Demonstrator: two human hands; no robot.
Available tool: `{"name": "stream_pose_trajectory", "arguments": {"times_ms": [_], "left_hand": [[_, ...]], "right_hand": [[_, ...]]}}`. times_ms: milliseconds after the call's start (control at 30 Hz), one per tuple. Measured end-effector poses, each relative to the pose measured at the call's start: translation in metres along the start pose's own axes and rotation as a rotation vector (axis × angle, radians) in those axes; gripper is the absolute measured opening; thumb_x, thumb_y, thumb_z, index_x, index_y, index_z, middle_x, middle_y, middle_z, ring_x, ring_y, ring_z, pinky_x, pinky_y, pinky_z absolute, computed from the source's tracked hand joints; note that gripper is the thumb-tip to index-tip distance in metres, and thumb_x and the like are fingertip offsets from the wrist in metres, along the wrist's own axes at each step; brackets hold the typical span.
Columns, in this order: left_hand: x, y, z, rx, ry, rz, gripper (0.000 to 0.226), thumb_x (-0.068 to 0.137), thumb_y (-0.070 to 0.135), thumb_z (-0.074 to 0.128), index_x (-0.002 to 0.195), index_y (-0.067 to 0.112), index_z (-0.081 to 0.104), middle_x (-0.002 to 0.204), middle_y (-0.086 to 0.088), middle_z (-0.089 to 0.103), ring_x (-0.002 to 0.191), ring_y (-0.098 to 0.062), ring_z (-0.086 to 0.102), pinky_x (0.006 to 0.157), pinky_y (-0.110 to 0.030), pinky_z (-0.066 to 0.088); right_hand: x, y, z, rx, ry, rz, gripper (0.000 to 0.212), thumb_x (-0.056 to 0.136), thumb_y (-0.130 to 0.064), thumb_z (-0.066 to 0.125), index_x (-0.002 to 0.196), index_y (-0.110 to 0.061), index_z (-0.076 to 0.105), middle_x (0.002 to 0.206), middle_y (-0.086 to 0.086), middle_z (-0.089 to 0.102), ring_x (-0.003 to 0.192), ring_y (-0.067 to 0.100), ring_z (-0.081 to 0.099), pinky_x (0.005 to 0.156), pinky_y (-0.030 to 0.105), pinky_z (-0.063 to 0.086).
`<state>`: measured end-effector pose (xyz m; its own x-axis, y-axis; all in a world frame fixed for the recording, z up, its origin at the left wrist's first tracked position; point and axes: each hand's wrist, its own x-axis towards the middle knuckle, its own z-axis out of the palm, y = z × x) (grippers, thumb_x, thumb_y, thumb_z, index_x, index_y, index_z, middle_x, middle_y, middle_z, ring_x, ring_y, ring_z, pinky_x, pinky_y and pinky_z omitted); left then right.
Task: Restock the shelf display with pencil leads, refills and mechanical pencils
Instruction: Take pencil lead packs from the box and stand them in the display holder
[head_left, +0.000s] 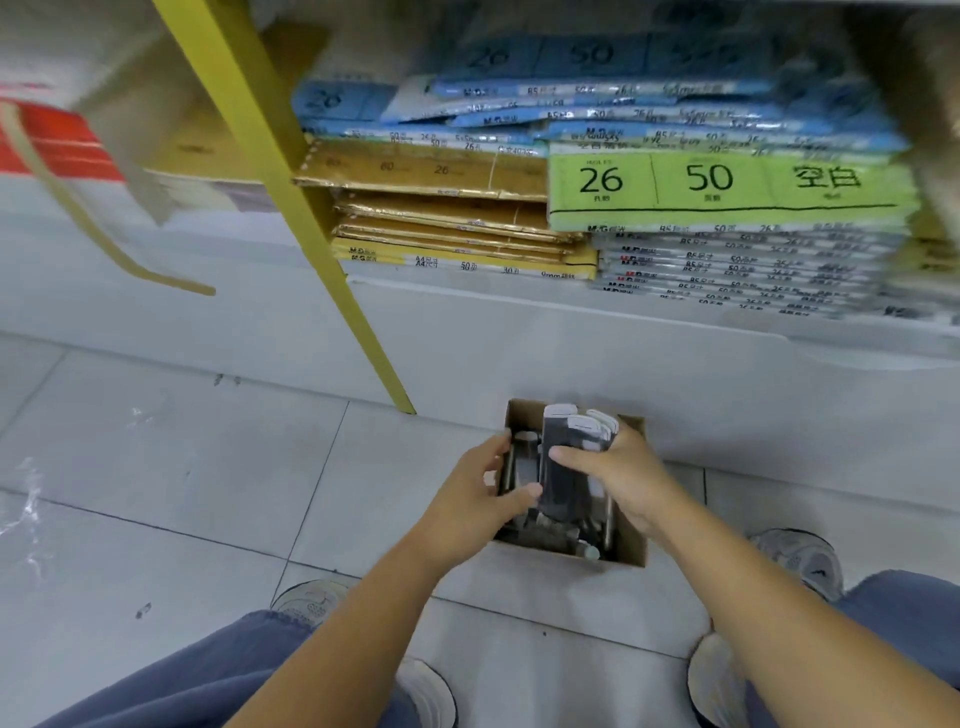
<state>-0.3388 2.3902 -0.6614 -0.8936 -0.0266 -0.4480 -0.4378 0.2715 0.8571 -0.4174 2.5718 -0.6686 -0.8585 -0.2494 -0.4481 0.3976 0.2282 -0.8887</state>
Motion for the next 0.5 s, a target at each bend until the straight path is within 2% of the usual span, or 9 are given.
{"name": "stream_pose_trajectory", "arguments": {"times_ms": [33, 100, 167, 233, 333, 433, 500], "left_hand": [[-0.004, 0.014, -0.004, -0.031, -0.079, 0.019, 0.067, 0.089, 0.037, 0.071, 0.148, 0.037, 0.04, 0.144, 0.018, 0.05, 0.131, -0.002, 0.046, 0.105, -0.025, 0.045], [-0.014, 0.044, -0.013, -0.12, -0.21, 0.058, 0.055, 0.09, 0.031, 0.071, 0.14, 0.039, 0.049, 0.132, 0.02, 0.062, 0.122, 0.0, 0.057, 0.093, -0.019, 0.052], [-0.026, 0.072, -0.023, -0.246, -0.286, 0.062, 0.044, 0.094, 0.022, 0.069, 0.134, 0.031, 0.054, 0.128, 0.006, 0.068, 0.117, -0.012, 0.064, 0.094, -0.03, 0.056], [-0.039, 0.098, -0.035, -0.365, -0.344, 0.071, 0.039, 0.095, 0.016, 0.066, 0.133, 0.022, 0.056, 0.129, -0.002, 0.067, 0.118, -0.022, 0.065, 0.094, -0.041, 0.057], [-0.056, 0.133, -0.054, -0.391, -0.401, 0.135, 0.03, 0.098, 0.018, 0.061, 0.128, 0.017, 0.059, 0.122, -0.006, 0.071, 0.116, -0.023, 0.066, 0.086, -0.038, 0.06], [-0.074, 0.173, -0.075, -0.349, -0.382, 0.194, 0.031, 0.093, 0.031, 0.063, 0.121, 0.018, 0.062, 0.109, -0.002, 0.075, 0.108, -0.017, 0.069, 0.081, -0.033, 0.06], [-0.084, 0.199, -0.088, -0.33, -0.345, 0.236, 0.034, 0.09, 0.036, 0.065, 0.119, 0.018, 0.064, 0.107, 0.0, 0.075, 0.101, -0.014, 0.071, 0.078, -0.033, 0.059]], "right_hand": [[-0.008, -0.02, 0.002, 0.052, -0.054, -0.026, 0.039, 0.072, -0.014, 0.082, 0.105, -0.025, 0.065, 0.104, 0.001, 0.073, 0.097, 0.02, 0.069, 0.086, 0.041, 0.056], [-0.025, -0.058, 0.007, 0.155, -0.176, -0.113, 0.039, 0.072, -0.007, 0.079, 0.107, -0.014, 0.063, 0.104, 0.014, 0.071, 0.097, 0.031, 0.069, 0.084, 0.045, 0.057], [-0.045, -0.093, 0.014, 0.208, -0.285, -0.186, 0.032, 0.078, 0.001, 0.074, 0.105, -0.012, 0.062, 0.099, 0.018, 0.07, 0.091, 0.031, 0.069, 0.076, 0.039, 0.058], [-0.064, -0.125, 0.02, 0.197, -0.32, -0.237, 0.027, 0.082, 0.002, 0.069, 0.104, -0.011, 0.063, 0.098, 0.014, 0.071, 0.09, 0.029, 0.07, 0.075, 0.038, 0.058], [-0.089, -0.175, 0.024, 0.024, -0.262, -0.365, 0.024, 0.083, -0.008, 0.072, 0.105, -0.014, 0.063, 0.093, 0.003, 0.074, 0.082, 0.015, 0.071, 0.059, 0.026, 0.054], [-0.106, -0.228, 0.021, -0.239, -0.132, -0.578, 0.029, 0.079, -0.029, 0.077, 0.102, -0.027, 0.059, 0.089, -0.016, 0.07, 0.075, -0.005, 0.064, 0.058, 0.008, 0.046], [-0.113, -0.258, 0.017, -0.35, 0.003, -0.675, 0.038, 0.074, -0.043, 0.079, 0.101, -0.034, 0.053, 0.089, -0.023, 0.065, 0.077, -0.009, 0.06, 0.057, 0.005, 0.042]]}}
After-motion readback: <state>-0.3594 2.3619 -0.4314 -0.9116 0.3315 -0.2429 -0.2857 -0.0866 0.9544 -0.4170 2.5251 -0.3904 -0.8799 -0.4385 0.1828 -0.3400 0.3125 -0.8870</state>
